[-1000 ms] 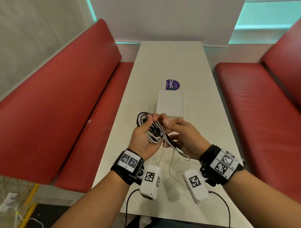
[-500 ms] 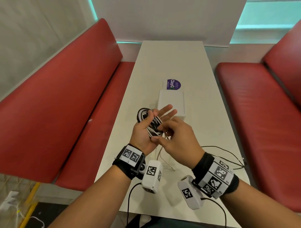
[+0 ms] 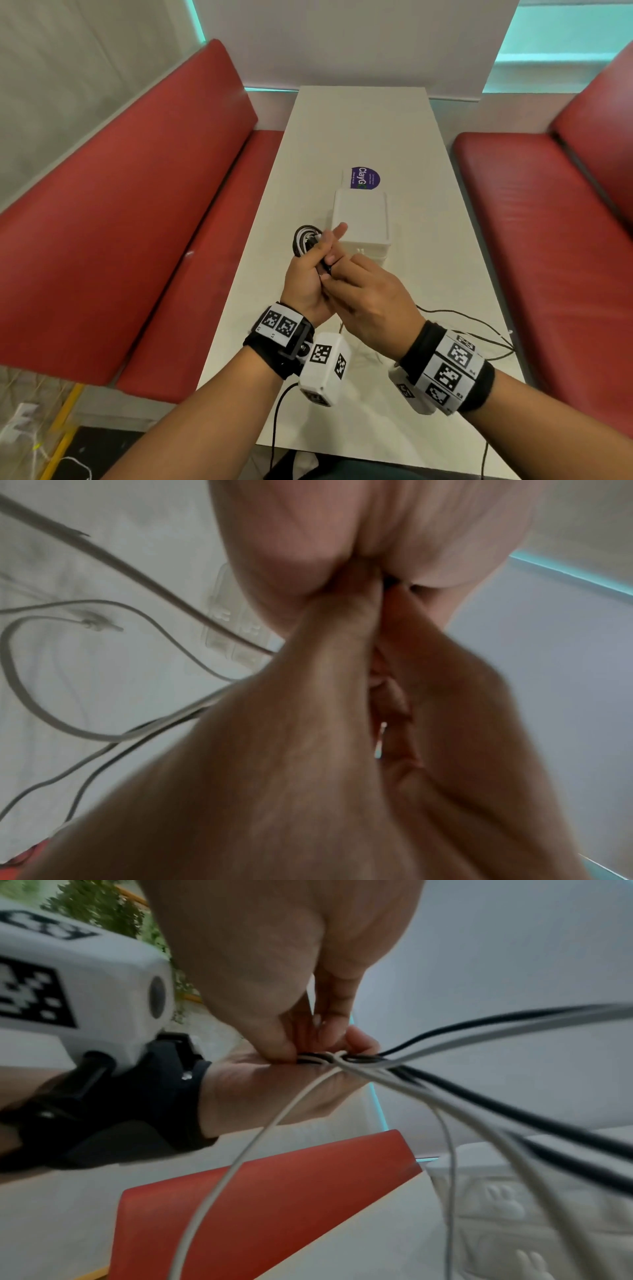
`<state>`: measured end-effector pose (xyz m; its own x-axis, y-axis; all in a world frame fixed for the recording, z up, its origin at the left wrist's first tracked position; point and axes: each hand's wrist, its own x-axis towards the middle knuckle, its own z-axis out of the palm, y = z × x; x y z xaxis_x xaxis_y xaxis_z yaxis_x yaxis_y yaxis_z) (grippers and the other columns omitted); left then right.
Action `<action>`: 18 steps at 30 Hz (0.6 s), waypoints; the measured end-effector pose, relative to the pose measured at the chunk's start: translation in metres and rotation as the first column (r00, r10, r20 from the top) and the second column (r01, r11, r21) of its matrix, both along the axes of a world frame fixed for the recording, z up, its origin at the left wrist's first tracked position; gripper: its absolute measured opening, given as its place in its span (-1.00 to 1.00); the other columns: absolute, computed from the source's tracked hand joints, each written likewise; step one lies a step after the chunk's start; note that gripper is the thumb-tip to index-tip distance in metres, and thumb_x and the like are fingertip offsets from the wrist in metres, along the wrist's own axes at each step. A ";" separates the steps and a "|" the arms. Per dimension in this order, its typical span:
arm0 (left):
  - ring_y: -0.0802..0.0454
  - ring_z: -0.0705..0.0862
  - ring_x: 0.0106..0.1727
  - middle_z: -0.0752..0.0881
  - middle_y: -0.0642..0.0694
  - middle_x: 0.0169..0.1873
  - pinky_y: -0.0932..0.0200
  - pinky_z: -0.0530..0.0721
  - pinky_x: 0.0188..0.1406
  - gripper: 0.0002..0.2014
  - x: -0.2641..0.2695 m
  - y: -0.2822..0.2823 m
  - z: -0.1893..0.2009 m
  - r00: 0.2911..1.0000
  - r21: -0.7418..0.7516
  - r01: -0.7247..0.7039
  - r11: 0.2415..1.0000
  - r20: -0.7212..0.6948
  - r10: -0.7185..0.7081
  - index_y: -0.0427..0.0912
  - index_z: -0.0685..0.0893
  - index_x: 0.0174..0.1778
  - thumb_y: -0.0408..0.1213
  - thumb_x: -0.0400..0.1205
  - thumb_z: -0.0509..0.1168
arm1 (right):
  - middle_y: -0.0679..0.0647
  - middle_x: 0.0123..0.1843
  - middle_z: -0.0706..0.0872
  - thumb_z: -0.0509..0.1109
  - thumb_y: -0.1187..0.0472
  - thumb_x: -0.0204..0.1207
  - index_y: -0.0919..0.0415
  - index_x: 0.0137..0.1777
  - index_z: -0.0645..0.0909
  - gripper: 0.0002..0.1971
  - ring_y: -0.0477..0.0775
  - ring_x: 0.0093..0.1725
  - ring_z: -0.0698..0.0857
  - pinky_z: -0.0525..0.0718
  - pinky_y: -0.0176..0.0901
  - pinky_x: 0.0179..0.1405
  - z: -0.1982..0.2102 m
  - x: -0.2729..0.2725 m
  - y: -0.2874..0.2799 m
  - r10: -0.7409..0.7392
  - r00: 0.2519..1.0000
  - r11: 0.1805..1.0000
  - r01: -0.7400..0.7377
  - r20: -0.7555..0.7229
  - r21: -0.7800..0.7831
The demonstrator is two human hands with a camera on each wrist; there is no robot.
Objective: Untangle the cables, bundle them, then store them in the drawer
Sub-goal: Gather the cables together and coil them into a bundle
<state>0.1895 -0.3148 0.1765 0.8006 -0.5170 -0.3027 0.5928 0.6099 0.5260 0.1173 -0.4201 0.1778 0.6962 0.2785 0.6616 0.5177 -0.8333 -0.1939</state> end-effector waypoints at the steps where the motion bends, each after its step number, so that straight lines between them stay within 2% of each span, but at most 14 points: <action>1: 0.15 0.45 -0.48 0.40 0.03 -0.44 0.33 0.61 -0.35 -0.68 0.000 -0.001 0.000 1.000 -0.015 0.014 1.000 -0.010 -0.014 -0.24 0.65 0.18 -0.06 0.69 0.26 | 0.14 -0.16 0.72 0.41 0.39 0.60 0.32 -0.15 0.78 -0.86 0.12 -0.11 0.55 0.61 -0.02 -0.30 -0.002 0.001 -0.002 -0.014 1.000 1.000 0.014 0.000 0.014; 4: 0.13 0.46 -0.49 0.43 0.03 -0.44 0.32 0.53 -0.35 -0.67 0.002 -0.001 -0.002 0.999 -0.042 0.026 0.999 -0.032 -0.028 -0.13 0.56 -0.17 0.06 0.72 0.21 | 0.14 -0.18 0.72 0.39 0.46 0.51 0.33 -0.09 0.79 -0.86 0.18 -0.23 0.52 0.58 0.06 -0.33 -0.008 0.002 -0.001 -0.051 0.999 0.997 0.051 -0.002 -0.051; 7: 0.13 0.40 -0.52 0.38 0.04 -0.48 0.32 0.51 -0.42 -0.59 0.003 0.005 -0.011 0.993 -0.107 0.028 0.994 -0.111 -0.040 -0.12 0.52 -0.25 0.14 0.74 0.17 | 0.14 -0.05 0.73 0.42 0.47 0.48 0.25 0.15 0.80 -0.70 0.16 -0.17 0.50 0.57 -0.03 -0.20 -0.009 -0.001 -0.009 -0.033 0.999 0.992 0.029 -0.036 -0.123; 9: 0.12 0.38 -0.54 0.36 0.02 -0.49 0.25 0.60 -0.43 -0.58 0.001 0.008 -0.013 0.992 -0.155 0.023 0.988 -0.121 -0.042 -0.14 0.53 -0.25 0.13 0.74 0.18 | 0.11 0.02 0.60 0.48 0.37 0.51 0.06 0.26 0.79 -0.65 0.12 -0.05 0.51 0.54 -0.15 -0.04 -0.006 -0.006 -0.016 -0.010 0.991 0.998 0.017 -0.137 0.054; 11: 0.11 0.42 -0.51 0.44 -0.01 -0.43 0.21 0.67 -0.33 -0.59 -0.002 0.006 -0.008 0.996 -0.153 0.028 0.988 -0.082 -0.041 -0.15 0.53 -0.24 0.11 0.74 0.18 | 0.06 0.09 0.47 0.56 0.29 0.47 0.01 0.30 0.71 -0.60 0.08 0.09 0.53 0.59 -0.15 0.10 -0.003 -0.014 -0.016 0.031 0.967 0.948 0.051 -0.251 0.313; 13: 0.08 0.52 -0.46 0.60 -0.08 -0.28 0.15 0.72 -0.25 -0.62 -0.004 0.003 -0.002 0.998 -0.131 -0.005 0.991 -0.056 -0.002 -0.15 0.53 -0.24 0.08 0.72 0.20 | 0.03 0.23 0.45 0.62 0.25 0.40 0.01 0.36 0.47 -0.43 0.04 0.26 0.56 0.60 -0.16 0.24 -0.004 -0.017 -0.010 0.037 0.943 0.877 0.129 -0.332 0.463; 15: 0.03 0.62 -0.38 0.68 -0.15 -0.13 0.09 0.73 -0.23 -0.66 -0.002 0.003 0.001 0.998 -0.136 -0.060 0.989 -0.037 0.055 -0.16 0.52 -0.24 0.03 0.70 0.23 | -0.03 0.38 0.44 0.68 0.14 0.38 -0.07 0.44 0.28 -0.25 -0.08 0.36 0.57 0.57 -0.31 0.30 -0.007 -0.011 -0.010 0.049 0.876 0.779 0.267 -0.479 0.567; 16: 0.00 0.69 -0.29 0.69 -0.15 -0.12 0.06 0.74 -0.17 -0.67 0.000 0.004 0.001 0.997 -0.140 -0.076 0.987 -0.024 0.073 -0.16 0.52 -0.24 0.02 0.70 0.23 | -0.06 0.38 0.49 0.69 0.08 0.38 -0.10 0.47 0.29 -0.23 -0.15 0.32 0.61 0.59 -0.32 0.29 -0.006 -0.007 -0.013 0.106 0.815 0.727 0.328 -0.570 0.603; 17: -0.06 0.75 -0.16 0.69 -0.14 -0.16 0.01 0.75 -0.04 -0.67 0.000 0.005 0.001 0.997 -0.142 -0.080 0.987 -0.013 0.079 -0.16 0.52 -0.23 0.01 0.70 0.23 | -0.04 0.31 0.60 0.68 0.05 0.41 -0.10 0.46 0.37 -0.30 -0.17 0.21 0.68 0.64 -0.26 0.24 -0.007 -0.003 -0.016 0.177 0.743 0.704 0.363 -0.645 0.611; 18: -0.13 0.78 -0.03 0.67 -0.13 -0.22 -0.08 0.73 0.14 -0.68 0.000 0.007 0.001 0.997 -0.135 -0.079 0.988 0.001 0.080 -0.16 0.52 -0.23 0.01 0.70 0.23 | 0.00 0.16 0.72 0.63 0.04 0.48 -0.08 0.39 0.51 -0.47 -0.12 0.07 0.73 0.69 -0.13 0.18 -0.008 0.000 -0.018 0.240 0.680 0.716 0.357 -0.692 0.600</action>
<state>0.1899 -0.3080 0.1779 0.8425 -0.4876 -0.2291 0.5365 0.7203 0.4397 0.1174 -0.4376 0.1693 0.9965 -0.0668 -0.0492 -0.0694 -0.3453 -0.9359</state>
